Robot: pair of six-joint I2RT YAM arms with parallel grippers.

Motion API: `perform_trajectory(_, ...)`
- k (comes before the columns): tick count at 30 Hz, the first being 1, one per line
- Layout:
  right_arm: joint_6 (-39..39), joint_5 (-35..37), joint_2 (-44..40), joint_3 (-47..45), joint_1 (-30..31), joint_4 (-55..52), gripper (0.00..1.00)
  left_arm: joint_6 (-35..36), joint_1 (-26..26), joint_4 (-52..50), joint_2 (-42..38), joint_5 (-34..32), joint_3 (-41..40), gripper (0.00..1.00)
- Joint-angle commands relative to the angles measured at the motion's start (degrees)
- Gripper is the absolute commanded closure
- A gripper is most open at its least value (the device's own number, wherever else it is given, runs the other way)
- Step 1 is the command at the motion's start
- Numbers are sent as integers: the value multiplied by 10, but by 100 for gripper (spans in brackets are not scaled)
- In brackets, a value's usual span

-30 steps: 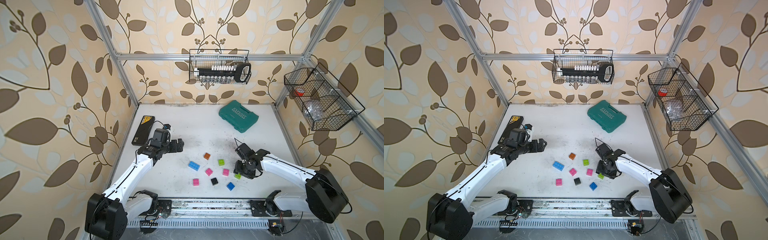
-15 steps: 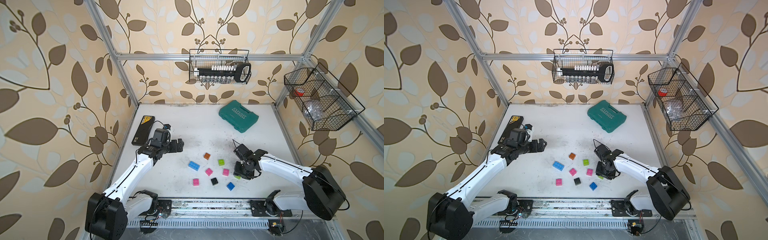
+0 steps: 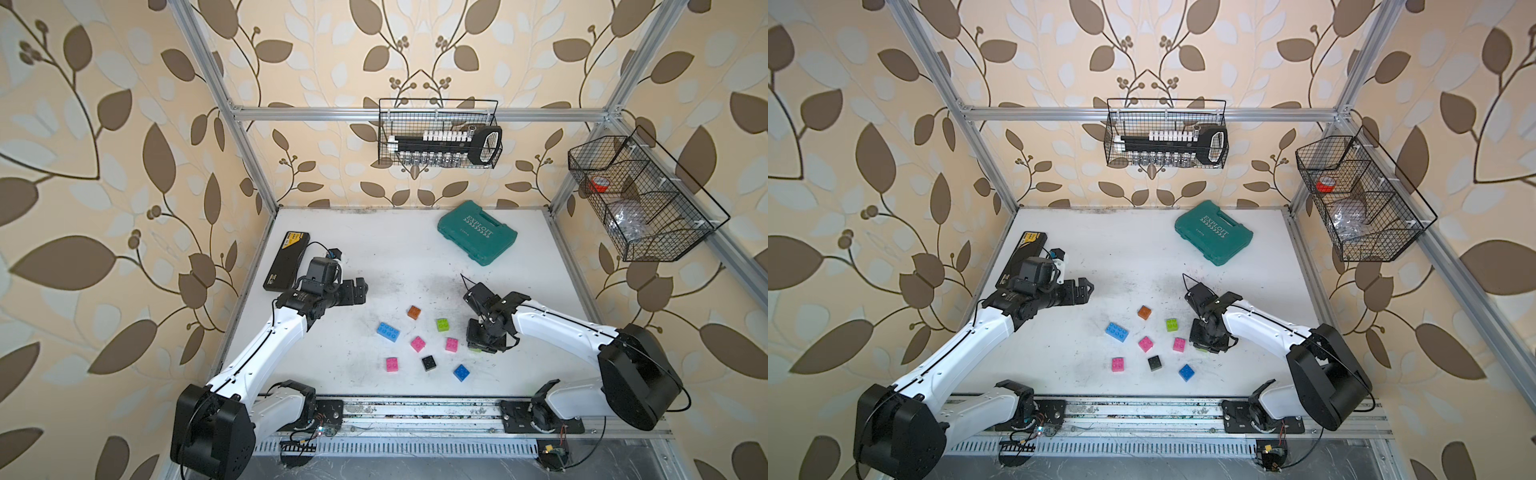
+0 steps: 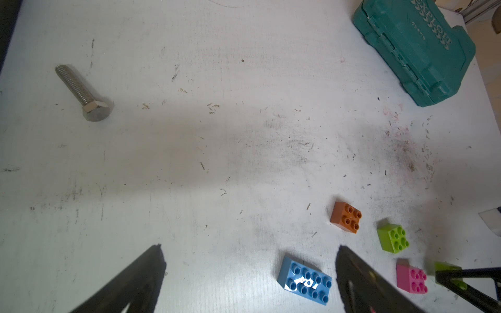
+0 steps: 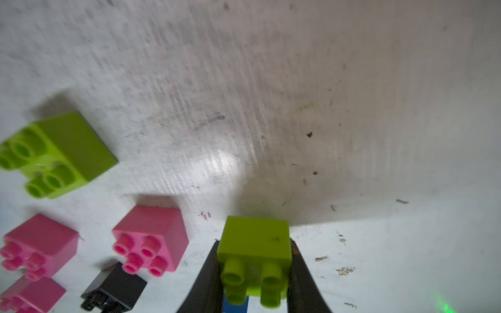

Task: Assemble the number 4 with lego
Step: Move the lego brick at the center of the board.

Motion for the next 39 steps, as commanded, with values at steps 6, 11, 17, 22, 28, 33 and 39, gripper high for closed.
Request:
perform_trajectory(6, -111, 70, 35, 140, 39, -84, 79, 12, 0, -28, -16, 15, 24, 1)
perform_trajectory(11, -155, 64, 83, 200, 67, -99, 81, 20, 0, -25, -30, 22, 13, 1)
perform_trajectory(17, -180, 52, 139, 235, 98, -93, 82, 23, 0, -21, -32, 25, 13, 1)
perform_trajectory(22, -189, 54, 165, 245, 106, -89, 82, 23, 0, -18, -28, 26, 13, 1)
perform_trajectory(28, -195, 51, 188, 250, 106, -79, 82, 24, 0, -16, -24, 25, 15, 1)
perform_trajectory(33, -192, 53, 202, 263, 106, -77, 83, 24, 0, -16, -23, 23, 15, 1)
perform_trajectory(39, -181, 50, 212, 273, 102, -69, 83, 25, 0, -17, -22, 20, 15, 1)
